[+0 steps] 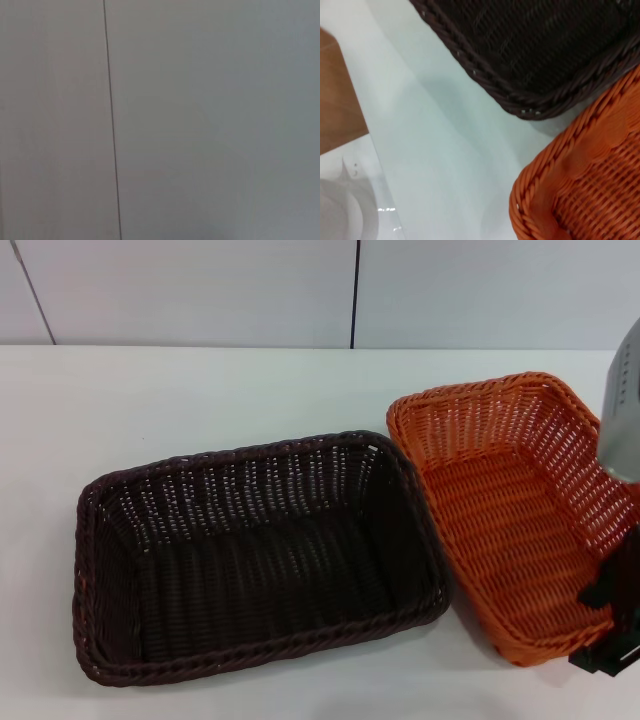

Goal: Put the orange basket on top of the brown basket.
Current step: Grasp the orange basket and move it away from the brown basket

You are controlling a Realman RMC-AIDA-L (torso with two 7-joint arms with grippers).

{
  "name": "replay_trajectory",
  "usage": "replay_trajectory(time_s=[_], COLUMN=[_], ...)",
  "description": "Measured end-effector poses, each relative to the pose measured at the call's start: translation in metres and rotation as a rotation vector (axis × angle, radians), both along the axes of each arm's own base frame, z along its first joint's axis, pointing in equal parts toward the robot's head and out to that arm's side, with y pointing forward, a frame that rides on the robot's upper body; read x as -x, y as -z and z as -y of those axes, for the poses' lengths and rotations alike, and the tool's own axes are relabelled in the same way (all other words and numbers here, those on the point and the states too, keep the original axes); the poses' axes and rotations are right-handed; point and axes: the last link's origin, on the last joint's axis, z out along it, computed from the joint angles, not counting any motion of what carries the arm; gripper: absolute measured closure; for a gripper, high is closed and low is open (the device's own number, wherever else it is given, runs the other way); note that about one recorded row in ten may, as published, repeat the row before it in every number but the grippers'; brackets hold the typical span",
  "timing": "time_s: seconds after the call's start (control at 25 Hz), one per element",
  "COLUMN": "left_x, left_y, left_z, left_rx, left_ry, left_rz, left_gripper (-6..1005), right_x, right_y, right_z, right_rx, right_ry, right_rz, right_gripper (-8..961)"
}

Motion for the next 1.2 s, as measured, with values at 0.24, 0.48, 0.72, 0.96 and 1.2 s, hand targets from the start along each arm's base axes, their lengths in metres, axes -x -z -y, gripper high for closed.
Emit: replay_trajectory(time_s=[0.24,0.48,0.72,0.96,1.2], left_x=[0.002,0.005,0.006,0.008,0.009], left_y=[0.000,0.002,0.003,0.002,0.002], left_z=[0.000,0.001,0.003,0.005,0.006], left_rx=[0.002,0.016,0.017,0.017,0.018], left_ry=[-0.010,-0.023,-0.026,-0.035,-0.037], left_rz=[0.006,0.010,0.008,-0.001,-0.006], left_gripper=[185,186,186,187,188], right_x=[-0.010,-0.023,-0.029,-0.032,-0.030], right_y=[0.012,0.026,0.033,0.040,0.043], right_z=[-0.002,-0.010,-0.015,-0.020,-0.024], right_rx=[0.030,0.042,0.020,-0.008,-0.041], right_ry=[0.017,0.049,0.029,0.020,0.025], right_rz=[0.049,0.080,0.140,0.176,0.182], right_gripper=[330,355,379,404,549])
